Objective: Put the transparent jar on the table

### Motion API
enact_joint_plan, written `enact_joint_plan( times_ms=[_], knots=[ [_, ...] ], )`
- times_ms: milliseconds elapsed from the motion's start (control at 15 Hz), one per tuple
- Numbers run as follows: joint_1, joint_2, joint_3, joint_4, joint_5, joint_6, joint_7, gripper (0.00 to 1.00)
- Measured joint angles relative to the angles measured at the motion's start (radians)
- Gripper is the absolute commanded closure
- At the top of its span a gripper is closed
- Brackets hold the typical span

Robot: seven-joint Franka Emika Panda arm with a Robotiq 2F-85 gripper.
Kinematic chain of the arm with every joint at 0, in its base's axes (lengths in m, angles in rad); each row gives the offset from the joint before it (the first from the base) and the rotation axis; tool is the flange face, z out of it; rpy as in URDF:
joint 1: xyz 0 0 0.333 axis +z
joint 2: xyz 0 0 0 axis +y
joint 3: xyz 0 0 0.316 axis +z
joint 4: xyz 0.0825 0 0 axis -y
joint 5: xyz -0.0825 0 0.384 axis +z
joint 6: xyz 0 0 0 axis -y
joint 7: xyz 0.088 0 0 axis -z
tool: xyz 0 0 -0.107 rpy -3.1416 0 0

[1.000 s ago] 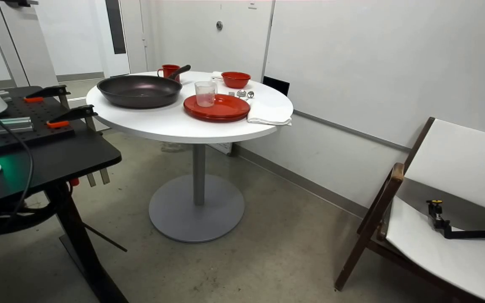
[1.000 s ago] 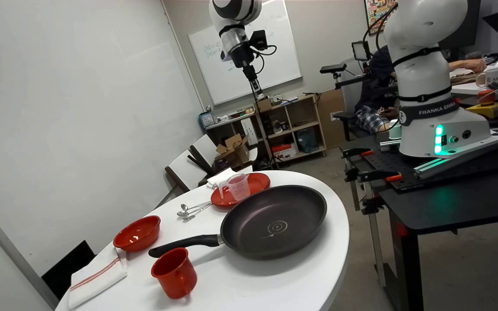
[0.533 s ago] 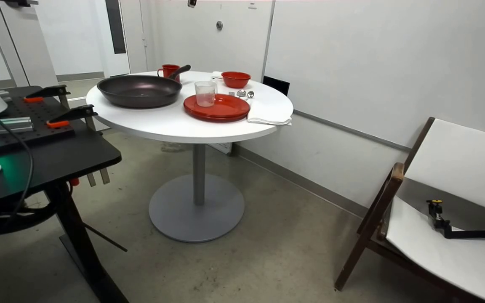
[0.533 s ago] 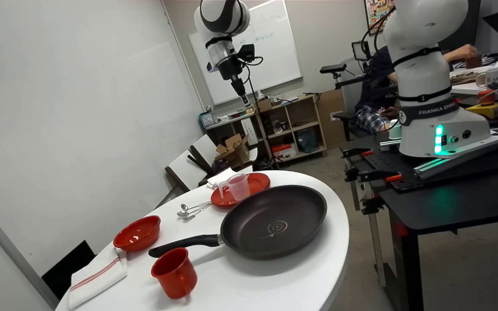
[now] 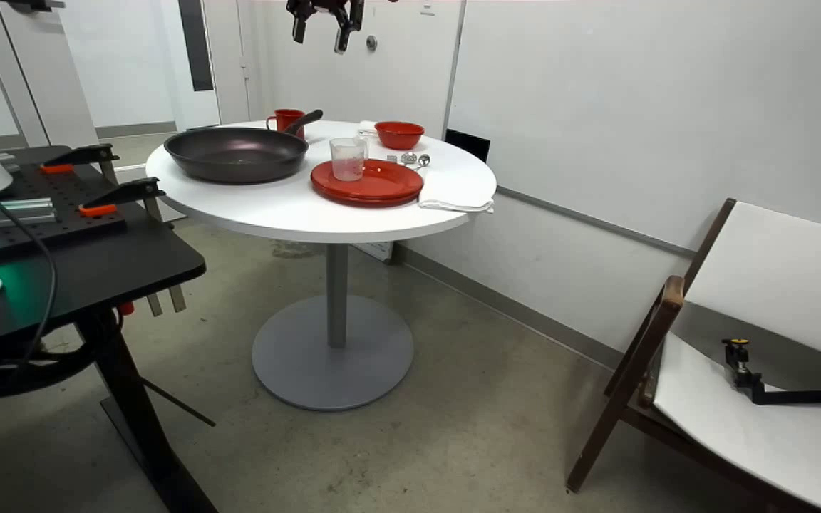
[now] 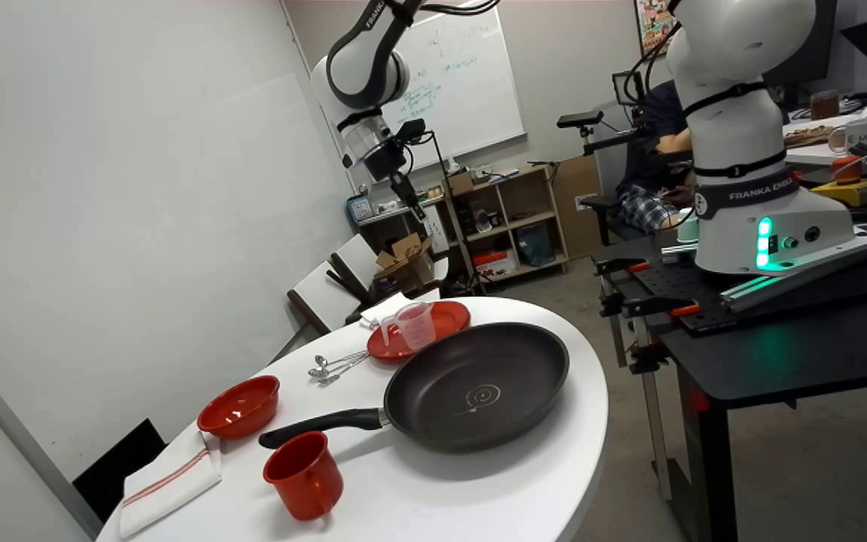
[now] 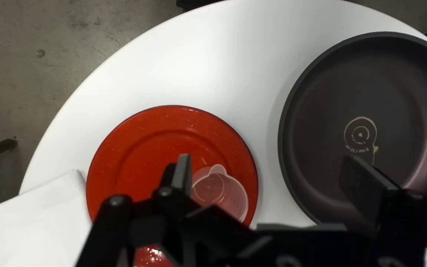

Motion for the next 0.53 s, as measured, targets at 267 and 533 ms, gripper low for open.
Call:
enact_joint_plan(
  times_ms=[267,533],
  knots=[
    [-0.033,0.128,0.000,0.105,0.001,0.003,0.005,0.00],
    [-0.074,0.259,0.007,0.241,0.024,-0.007,0.004,0.00]
  ],
)
